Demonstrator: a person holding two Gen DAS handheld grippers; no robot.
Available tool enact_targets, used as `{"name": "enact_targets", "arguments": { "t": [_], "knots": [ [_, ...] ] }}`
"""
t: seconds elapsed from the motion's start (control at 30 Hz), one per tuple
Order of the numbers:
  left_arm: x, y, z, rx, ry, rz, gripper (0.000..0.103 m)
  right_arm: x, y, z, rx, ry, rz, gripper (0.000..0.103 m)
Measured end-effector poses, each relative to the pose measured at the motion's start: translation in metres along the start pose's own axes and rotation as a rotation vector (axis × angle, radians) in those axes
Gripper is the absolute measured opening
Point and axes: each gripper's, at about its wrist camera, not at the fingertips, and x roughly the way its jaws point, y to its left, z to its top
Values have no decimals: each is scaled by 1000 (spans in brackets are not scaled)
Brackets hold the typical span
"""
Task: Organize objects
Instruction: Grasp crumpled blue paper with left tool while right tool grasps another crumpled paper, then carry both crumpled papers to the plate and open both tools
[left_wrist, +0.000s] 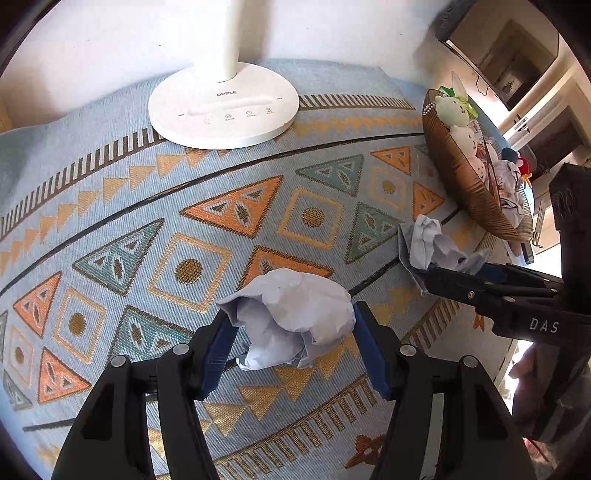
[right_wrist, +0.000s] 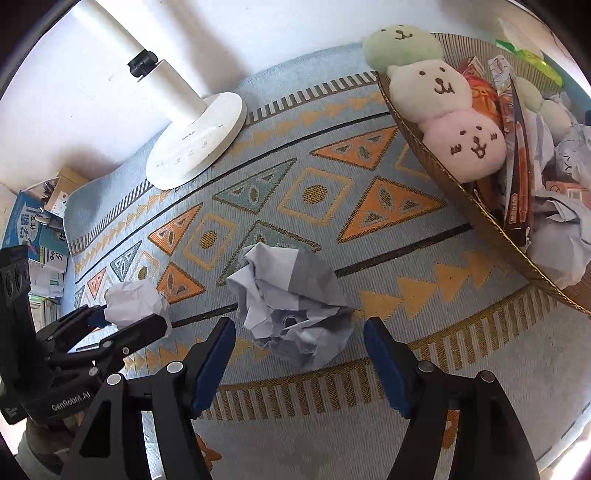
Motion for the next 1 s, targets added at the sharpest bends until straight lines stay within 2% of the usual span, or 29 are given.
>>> {"name": "enact_targets", "arguments": {
  "t": [0.2,0.23,0.3,0.43,0.63,0.83,1.0],
  "knots": [
    [-7,-8,-2,-16,-17,32,60,26,12,15,-9,51,-62,70],
    [-8,-10,-2,-16,-20,39,60,26,13,16,0,35,-68,70],
    [-12,-14,-2,-15,-29,55,60,26,13,18,9,22,-44,60],
    [-22,-26,2,-8,-52,85,60,13,12,18,1,14,10,58],
    [-42,-50,20,-24,-101,112,60,-42,6,32,-15,-42,106,58],
    [-58,-84,48,-19,-160,98,60,-109,-13,61,-35,-170,88,58],
    [-61,-114,72,2,-196,83,60,-164,-59,90,17,-276,57,58]
  ]
}}
